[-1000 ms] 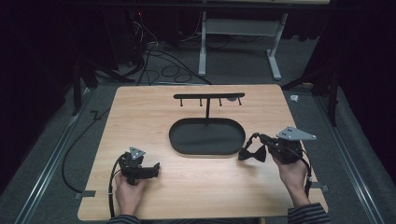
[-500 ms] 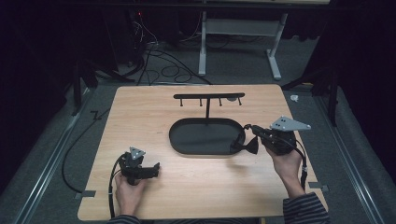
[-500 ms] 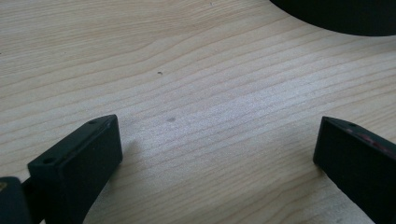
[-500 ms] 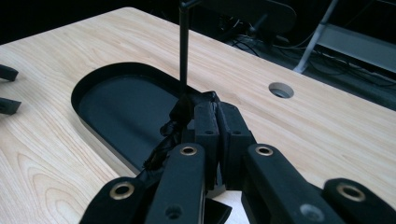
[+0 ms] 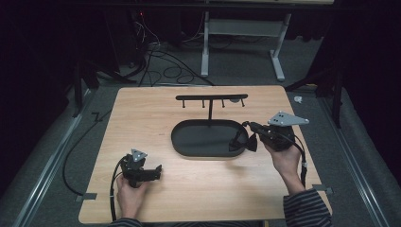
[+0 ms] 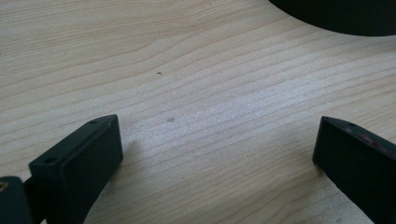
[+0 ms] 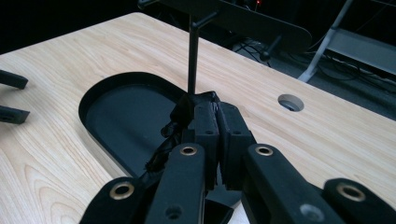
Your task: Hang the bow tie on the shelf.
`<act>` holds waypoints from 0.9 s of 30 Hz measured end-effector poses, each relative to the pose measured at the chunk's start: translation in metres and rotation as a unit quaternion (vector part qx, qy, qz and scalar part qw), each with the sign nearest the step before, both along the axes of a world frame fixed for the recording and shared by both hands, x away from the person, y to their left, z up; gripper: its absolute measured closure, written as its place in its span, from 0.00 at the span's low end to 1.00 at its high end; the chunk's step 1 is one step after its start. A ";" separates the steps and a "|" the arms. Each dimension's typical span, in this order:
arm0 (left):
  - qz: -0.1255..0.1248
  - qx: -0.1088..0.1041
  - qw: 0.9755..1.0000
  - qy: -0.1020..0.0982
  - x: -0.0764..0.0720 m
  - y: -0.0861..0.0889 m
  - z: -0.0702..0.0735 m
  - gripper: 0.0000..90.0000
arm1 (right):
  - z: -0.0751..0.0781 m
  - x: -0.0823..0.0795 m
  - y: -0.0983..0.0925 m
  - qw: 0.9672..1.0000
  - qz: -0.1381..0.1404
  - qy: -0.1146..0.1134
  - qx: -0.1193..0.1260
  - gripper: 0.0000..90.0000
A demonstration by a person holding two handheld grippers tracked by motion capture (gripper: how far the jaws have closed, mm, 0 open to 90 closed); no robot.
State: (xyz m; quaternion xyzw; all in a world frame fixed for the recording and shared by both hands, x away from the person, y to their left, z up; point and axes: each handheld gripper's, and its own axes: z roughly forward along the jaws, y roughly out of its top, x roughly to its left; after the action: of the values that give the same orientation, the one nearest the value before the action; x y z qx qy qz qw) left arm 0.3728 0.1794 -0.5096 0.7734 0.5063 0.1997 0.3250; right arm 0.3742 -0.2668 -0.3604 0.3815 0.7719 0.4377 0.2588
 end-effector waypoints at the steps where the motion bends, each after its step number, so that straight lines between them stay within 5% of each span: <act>1: 0.000 0.000 1.000 0.000 0.000 0.000 0.000 0.02 | 0.001 0.001 0.001 1.000 0.001 0.000 0.002 0.99; 27: 0.000 0.000 1.000 0.000 0.000 0.000 0.000 0.02 | 0.009 0.024 0.026 1.000 0.024 -0.002 0.011 0.99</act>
State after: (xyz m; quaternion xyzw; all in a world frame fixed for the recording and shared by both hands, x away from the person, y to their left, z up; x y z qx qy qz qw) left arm 0.3727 0.1794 -0.5095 0.7735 0.5060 0.1994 0.3254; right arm 0.3984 -0.2404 -0.3514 0.3649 0.7756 0.4532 0.2449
